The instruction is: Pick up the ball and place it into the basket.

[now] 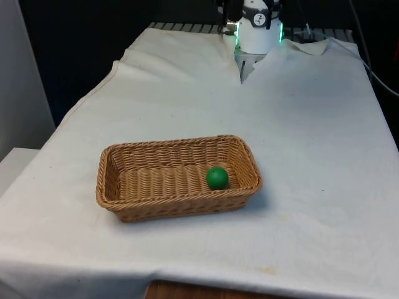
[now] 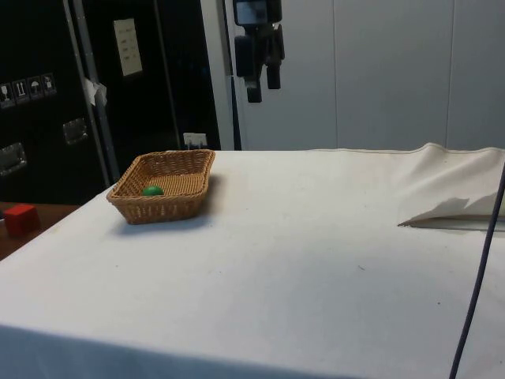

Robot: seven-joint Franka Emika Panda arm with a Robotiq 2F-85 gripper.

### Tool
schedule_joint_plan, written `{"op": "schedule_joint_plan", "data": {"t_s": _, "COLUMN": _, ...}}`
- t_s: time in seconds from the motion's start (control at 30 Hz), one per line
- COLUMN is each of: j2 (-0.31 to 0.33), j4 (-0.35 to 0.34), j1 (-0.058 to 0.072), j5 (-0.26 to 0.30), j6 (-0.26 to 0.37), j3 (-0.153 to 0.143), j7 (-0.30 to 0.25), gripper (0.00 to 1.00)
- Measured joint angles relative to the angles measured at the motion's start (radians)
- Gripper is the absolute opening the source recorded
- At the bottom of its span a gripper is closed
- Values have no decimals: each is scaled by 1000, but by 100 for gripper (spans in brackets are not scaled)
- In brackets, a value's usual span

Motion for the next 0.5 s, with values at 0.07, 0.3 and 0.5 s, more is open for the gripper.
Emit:
{"op": "schedule_joint_plan", "data": {"t_s": 0.07, "j2": 0, "j4": 0, "j1": 0, "j5": 0, "j6": 0, "j3": 0, "j7": 1, "gripper": 100}}
{"op": "schedule_joint_plan", "data": {"t_s": 0.3, "j2": 0, "j4": 0, "j1": -1, "j5": 0, "j6": -1, "j3": 0, "j7": 4, "gripper": 100}}
{"op": "schedule_joint_plan", "data": {"t_s": 0.5, "j2": -6, "j4": -2, "j1": -1, "j5": 0, "j6": -2, "j3": 0, "j7": -5, "gripper": 100}}
